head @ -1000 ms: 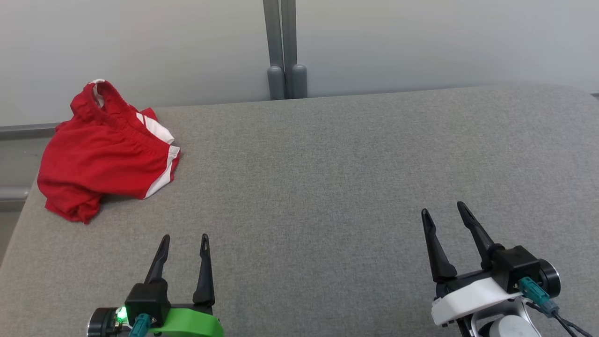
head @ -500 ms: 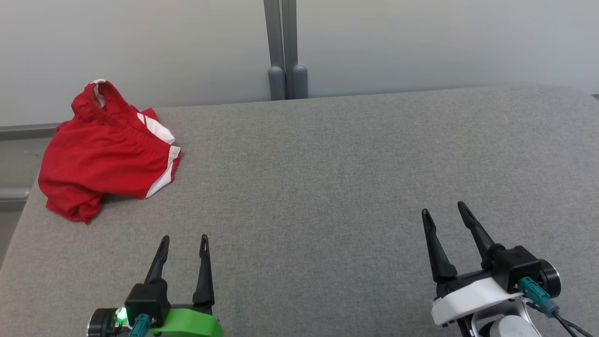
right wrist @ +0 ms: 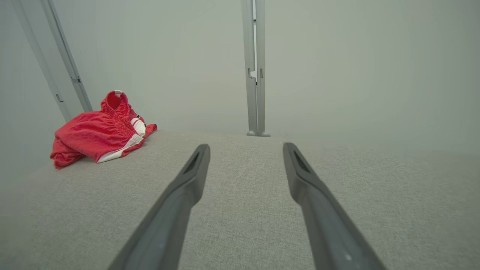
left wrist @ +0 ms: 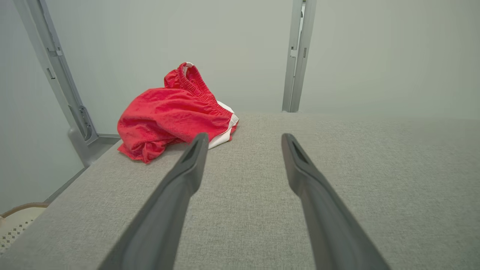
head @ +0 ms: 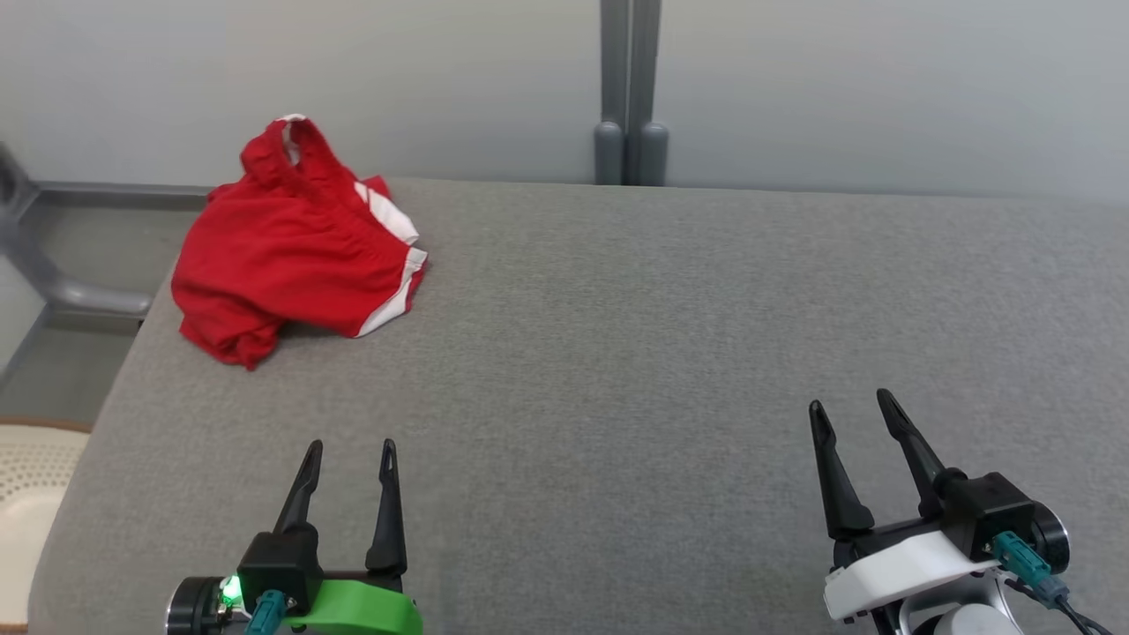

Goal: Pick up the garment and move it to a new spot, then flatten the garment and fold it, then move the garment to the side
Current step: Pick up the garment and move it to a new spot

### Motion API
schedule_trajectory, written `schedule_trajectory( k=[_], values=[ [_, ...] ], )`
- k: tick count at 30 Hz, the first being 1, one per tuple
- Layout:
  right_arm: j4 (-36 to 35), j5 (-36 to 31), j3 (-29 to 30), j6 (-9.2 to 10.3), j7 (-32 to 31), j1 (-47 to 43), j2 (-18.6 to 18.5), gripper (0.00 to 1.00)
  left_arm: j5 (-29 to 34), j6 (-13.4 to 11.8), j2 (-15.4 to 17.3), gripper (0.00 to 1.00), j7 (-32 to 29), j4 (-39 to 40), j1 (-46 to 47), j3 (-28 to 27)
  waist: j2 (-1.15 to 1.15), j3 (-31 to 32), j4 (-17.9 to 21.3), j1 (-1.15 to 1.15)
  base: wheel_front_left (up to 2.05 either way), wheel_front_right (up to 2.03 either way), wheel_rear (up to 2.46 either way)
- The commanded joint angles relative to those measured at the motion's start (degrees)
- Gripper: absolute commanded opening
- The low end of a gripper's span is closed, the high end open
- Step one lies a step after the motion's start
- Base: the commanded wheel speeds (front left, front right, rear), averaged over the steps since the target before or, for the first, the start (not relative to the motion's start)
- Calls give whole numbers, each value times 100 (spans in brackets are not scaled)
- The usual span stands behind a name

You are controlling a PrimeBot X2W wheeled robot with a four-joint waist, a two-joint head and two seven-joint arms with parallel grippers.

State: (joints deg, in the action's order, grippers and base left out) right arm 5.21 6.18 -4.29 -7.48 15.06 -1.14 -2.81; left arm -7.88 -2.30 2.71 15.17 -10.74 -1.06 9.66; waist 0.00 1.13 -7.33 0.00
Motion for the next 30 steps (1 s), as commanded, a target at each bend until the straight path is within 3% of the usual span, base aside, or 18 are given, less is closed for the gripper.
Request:
schedule_trajectory(
  k=[1,6,12,22,30],
  values=[
    [-23,29,-26,-2,18,-59,-16,100,32,-7,32,100,-2,15,9,-31,0,23,-641,0,0,0,0],
    [-3,104,-37,-2,18,-61,-14,100,62,31,32,100,-2,26,-48,-98,0,72,-1421,0,0,0,0],
    [26,191,-116,-2,18,-61,-16,100,96,65,40,100,-2,67,-178,-217,0,131,-2040,0,0,0,0],
    [96,152,-339,-2,18,159,-18,100,38,36,31,100,-2,298,-356,-441,0,14,-2169,0,0,0,0],
    [66,178,-206,-2,18,9,-17,100,109,177,103,100,-2,160,-129,-417,0,-4,-2125,0,0,0,0]
  ],
)
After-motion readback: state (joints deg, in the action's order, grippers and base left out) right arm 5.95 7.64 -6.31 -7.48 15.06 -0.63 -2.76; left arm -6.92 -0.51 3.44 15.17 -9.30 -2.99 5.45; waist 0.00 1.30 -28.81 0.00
